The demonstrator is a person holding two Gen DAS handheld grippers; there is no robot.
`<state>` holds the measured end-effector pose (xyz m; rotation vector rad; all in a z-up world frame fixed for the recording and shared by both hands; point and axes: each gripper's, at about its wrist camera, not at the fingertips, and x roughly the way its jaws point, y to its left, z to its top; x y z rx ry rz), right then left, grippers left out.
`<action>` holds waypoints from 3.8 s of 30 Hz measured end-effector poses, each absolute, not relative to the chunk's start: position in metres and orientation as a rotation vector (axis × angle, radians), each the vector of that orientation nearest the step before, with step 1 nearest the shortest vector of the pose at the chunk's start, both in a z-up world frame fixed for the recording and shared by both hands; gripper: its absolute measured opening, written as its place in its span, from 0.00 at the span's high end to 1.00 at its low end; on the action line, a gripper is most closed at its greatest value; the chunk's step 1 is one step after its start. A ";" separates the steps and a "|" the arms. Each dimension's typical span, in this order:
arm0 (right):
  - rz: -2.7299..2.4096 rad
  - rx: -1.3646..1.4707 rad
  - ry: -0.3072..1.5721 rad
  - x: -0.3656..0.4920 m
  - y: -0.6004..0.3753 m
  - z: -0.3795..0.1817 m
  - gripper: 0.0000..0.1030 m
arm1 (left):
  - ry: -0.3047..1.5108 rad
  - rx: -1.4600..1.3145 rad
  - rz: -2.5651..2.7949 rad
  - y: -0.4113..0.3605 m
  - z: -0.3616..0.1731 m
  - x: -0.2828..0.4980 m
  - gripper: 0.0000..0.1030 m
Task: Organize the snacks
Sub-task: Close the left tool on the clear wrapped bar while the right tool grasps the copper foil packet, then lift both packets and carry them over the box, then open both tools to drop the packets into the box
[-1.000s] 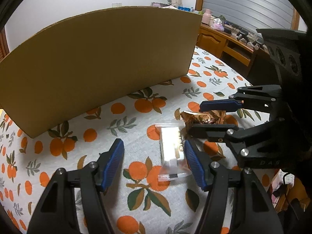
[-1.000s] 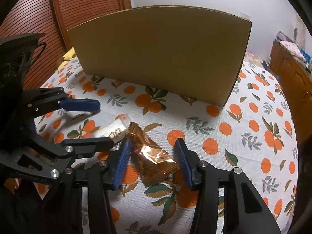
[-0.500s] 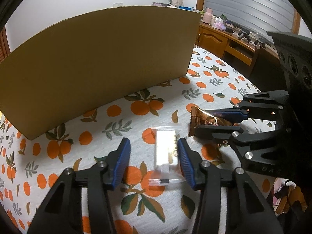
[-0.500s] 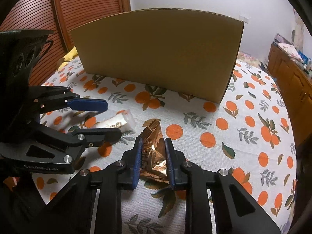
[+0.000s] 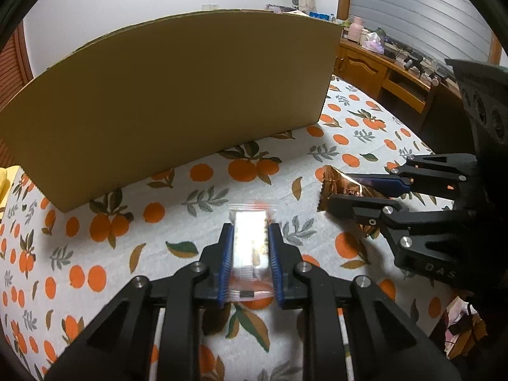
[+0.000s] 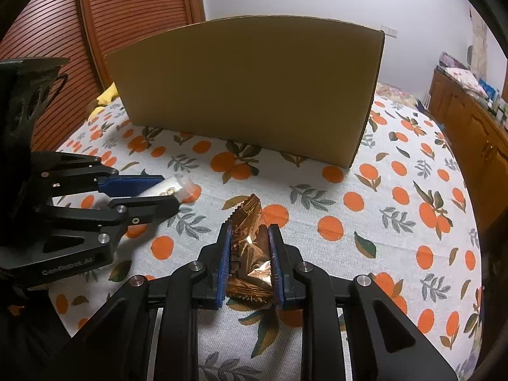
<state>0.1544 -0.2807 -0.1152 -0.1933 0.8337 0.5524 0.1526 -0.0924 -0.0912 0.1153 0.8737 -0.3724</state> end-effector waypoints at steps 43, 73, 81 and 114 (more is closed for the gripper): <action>0.531 -0.175 0.589 0.143 -0.286 -0.033 0.80 | 0.678 0.016 -0.316 -0.022 0.004 0.150 0.81; 0.497 -0.264 0.594 0.226 -0.235 0.004 0.80 | 0.682 0.031 -0.213 -0.005 0.025 0.229 0.81; 0.465 -0.242 0.641 0.254 -0.236 -0.005 0.80 | 0.702 0.028 -0.184 0.001 0.017 0.249 0.80; 0.491 -0.142 0.654 0.253 -0.235 -0.004 0.72 | 0.638 -0.010 -0.160 0.022 0.035 0.218 0.53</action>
